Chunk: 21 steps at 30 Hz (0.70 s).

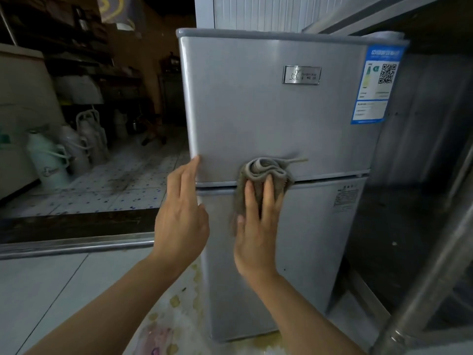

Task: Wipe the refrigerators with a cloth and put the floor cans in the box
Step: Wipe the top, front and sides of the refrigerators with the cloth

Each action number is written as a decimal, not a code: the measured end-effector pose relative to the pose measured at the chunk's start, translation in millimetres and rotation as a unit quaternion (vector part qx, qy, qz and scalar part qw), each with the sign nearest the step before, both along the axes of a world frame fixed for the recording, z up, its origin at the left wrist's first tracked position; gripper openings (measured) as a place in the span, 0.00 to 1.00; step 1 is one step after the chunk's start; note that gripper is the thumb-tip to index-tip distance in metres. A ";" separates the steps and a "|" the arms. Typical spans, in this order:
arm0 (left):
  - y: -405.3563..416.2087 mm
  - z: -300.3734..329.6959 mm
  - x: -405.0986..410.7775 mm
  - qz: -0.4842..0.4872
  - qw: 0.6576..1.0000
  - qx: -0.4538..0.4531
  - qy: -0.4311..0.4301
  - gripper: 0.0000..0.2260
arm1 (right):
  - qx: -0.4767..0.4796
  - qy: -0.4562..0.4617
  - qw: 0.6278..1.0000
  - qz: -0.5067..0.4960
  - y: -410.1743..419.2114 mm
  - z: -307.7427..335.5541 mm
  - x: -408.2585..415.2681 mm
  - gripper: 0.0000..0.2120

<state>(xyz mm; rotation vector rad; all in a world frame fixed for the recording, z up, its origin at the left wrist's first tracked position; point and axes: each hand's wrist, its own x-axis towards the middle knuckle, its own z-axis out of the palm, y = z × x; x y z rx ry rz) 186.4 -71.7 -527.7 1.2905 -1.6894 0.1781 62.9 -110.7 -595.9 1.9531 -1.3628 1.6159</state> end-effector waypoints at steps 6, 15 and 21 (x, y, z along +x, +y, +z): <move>-0.6 -10.9 -1.5 -0.008 1.000 0.026 0.003 0.38 | -0.015 -0.067 0.995 -0.072 -19.6 3.2 -84.6 0.26; -3.8 -13.3 -0.9 -0.017 1.000 0.011 0.002 0.38 | 0.041 -0.286 0.950 -0.115 -39.4 35.4 -140.4 0.29; -5.0 -12.5 4.3 -0.024 0.999 0.034 -0.013 0.40 | 0.021 -0.221 0.968 -0.121 -20.0 25.9 -73.4 0.31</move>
